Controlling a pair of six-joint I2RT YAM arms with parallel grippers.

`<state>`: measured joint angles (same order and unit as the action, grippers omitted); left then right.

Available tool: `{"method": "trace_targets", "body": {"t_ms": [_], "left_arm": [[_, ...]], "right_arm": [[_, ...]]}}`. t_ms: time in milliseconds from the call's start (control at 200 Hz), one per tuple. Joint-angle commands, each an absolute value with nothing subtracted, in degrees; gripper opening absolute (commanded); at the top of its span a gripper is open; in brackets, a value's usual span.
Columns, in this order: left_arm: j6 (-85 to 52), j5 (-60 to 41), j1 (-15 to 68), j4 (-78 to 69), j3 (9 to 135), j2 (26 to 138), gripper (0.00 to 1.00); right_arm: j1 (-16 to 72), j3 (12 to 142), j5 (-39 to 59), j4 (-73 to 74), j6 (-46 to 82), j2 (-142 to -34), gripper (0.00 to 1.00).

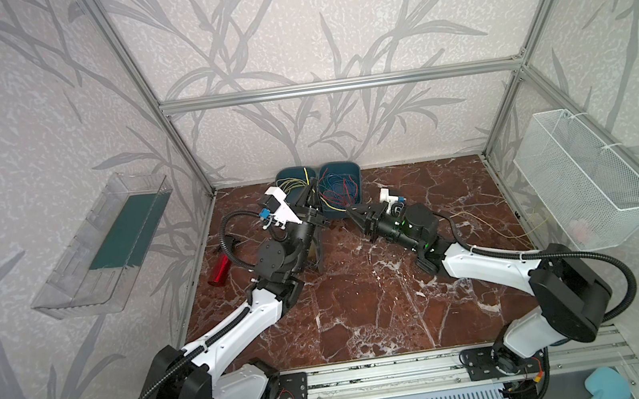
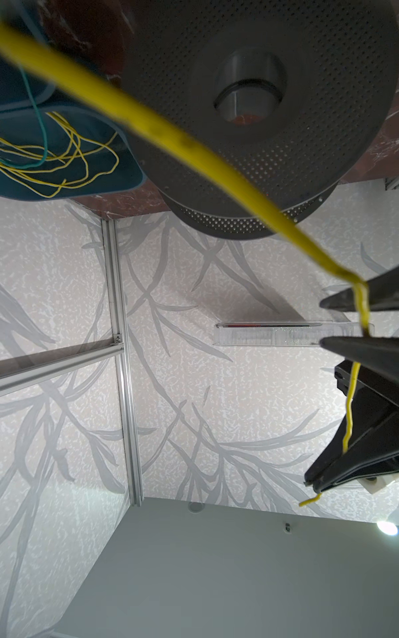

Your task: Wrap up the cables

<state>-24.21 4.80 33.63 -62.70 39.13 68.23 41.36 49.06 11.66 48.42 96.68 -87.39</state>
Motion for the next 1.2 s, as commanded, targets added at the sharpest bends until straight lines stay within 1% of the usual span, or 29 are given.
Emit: {"method": "trace_targets", "body": {"t_ms": [0,45,150,195,260,305,400,760,875,945,1100,1120,1139,1194], "left_arm": [[-24.49,3.87,33.4,-66.16,38.28,67.77,0.0],[-24.51,3.73,33.43,-66.57,38.1,67.85,0.0],[-24.41,3.64,33.45,-67.13,37.81,68.16,0.0],[-24.51,3.66,33.43,-67.51,37.71,68.28,0.0],[-24.69,3.34,33.48,-67.87,37.62,68.47,0.0],[-24.82,3.22,33.4,-68.13,37.55,68.59,0.0],[-25.05,2.93,33.42,-68.55,37.28,68.81,0.0],[-25.22,1.61,33.51,-69.42,36.91,69.56,0.0],[-25.09,1.64,33.56,-69.45,36.7,69.7,0.0],[-24.86,1.76,33.52,-69.38,36.65,69.57,0.0],[-24.72,1.78,33.51,-67.48,36.22,68.05,0.0],[-24.78,1.62,33.54,-66.95,36.13,67.59,0.03],[-24.66,1.38,33.57,-66.48,36.0,67.13,0.07],[-24.51,0.97,33.54,-64.19,35.48,65.25,0.26]], "right_arm": [[41.66,52.08,12.48,50.6,96.52,-87.87,0.26],[41.68,52.63,12.78,50.41,96.73,-88.19,0.29],[41.91,53.98,13.19,50.89,97.05,-89.04,0.29],[42.01,54.54,13.42,51.01,97.16,-89.42,0.24],[42.23,55.18,13.62,51.02,97.39,-89.8,0.22],[42.28,55.36,13.55,51.31,97.47,-89.99,0.18],[42.28,55.56,13.71,51.54,97.69,-90.48,0.16],[42.69,58.59,15.46,54.29,99.46,-93.61,0.16],[42.72,58.84,15.4,54.45,99.22,-93.6,0.07],[42.69,58.38,15.21,54.95,99.06,-93.6,0.0],[42.3,57.53,15.03,54.22,98.27,-93.85,0.0],[42.15,57.57,15.11,54.12,98.07,-94.01,0.0],[42.04,57.56,15.26,53.99,98.01,-94.18,0.0],[41.59,57.65,15.9,53.59,97.61,-94.62,0.0]]}}
